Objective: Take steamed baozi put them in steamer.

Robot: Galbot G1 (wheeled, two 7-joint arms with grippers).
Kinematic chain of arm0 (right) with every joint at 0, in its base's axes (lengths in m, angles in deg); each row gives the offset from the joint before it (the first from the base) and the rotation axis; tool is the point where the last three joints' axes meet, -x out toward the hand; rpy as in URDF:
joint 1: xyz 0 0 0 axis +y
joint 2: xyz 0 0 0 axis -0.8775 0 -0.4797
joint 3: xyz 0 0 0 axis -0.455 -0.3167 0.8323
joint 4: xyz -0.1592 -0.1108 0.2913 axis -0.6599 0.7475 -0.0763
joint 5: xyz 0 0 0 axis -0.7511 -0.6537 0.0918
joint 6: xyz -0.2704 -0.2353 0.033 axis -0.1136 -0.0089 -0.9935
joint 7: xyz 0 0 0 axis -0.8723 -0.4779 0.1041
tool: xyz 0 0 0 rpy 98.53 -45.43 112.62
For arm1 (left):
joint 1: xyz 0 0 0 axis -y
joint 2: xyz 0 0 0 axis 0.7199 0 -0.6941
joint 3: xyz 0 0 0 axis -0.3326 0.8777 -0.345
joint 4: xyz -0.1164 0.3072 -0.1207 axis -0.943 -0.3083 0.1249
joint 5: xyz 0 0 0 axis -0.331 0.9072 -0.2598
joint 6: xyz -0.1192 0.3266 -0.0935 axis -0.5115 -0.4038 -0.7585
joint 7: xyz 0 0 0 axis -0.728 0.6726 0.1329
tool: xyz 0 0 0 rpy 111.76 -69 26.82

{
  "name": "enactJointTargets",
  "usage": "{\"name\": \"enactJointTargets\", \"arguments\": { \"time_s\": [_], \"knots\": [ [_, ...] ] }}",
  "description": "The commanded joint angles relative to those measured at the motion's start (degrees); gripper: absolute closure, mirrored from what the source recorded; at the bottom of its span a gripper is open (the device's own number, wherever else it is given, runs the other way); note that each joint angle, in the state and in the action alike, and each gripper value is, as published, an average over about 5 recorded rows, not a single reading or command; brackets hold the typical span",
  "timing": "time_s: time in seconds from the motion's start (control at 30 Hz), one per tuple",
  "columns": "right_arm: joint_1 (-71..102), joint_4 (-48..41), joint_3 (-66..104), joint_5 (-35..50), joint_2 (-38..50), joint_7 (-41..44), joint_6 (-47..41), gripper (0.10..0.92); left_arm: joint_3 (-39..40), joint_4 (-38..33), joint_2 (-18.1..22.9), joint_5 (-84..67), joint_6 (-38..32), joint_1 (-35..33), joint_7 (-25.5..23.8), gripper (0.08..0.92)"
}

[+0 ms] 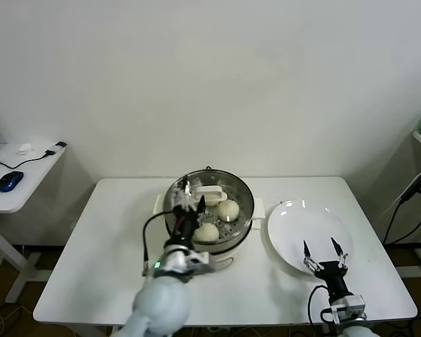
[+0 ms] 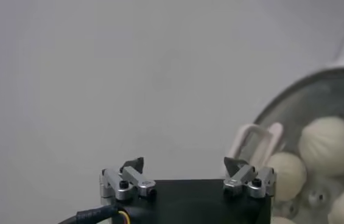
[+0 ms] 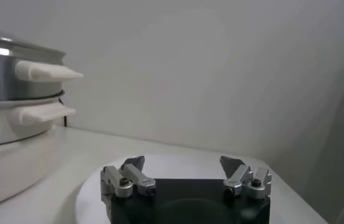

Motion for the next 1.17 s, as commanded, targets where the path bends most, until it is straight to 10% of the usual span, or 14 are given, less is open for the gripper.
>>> {"name": "enactJointTargets", "arguments": {
  "time_s": [0.03, 0.4, 1.17],
  "knots": [
    [-0.1, 0.3, 0.0, 0.6, -0.4, -0.4, 0.4, 0.203, -32.9, -4.5, -3.0, -66.0, -17.9, -11.1, 10.4, 0.177],
    [-0.1, -0.3, 0.1, 0.9, -0.9, 0.2, 0.6, 0.203, -33.0, 17.0, -6.8, -76.3, -30.3, -15.2, 10.6, 0.177],
    [-1.0, -1.2, -0.4, 1.7, -0.6, 0.8, 1.4, 0.203, -29.4, 15.2, -4.4, -72.8, -31.3, -17.7, 8.2, 0.177]
  ]
}}
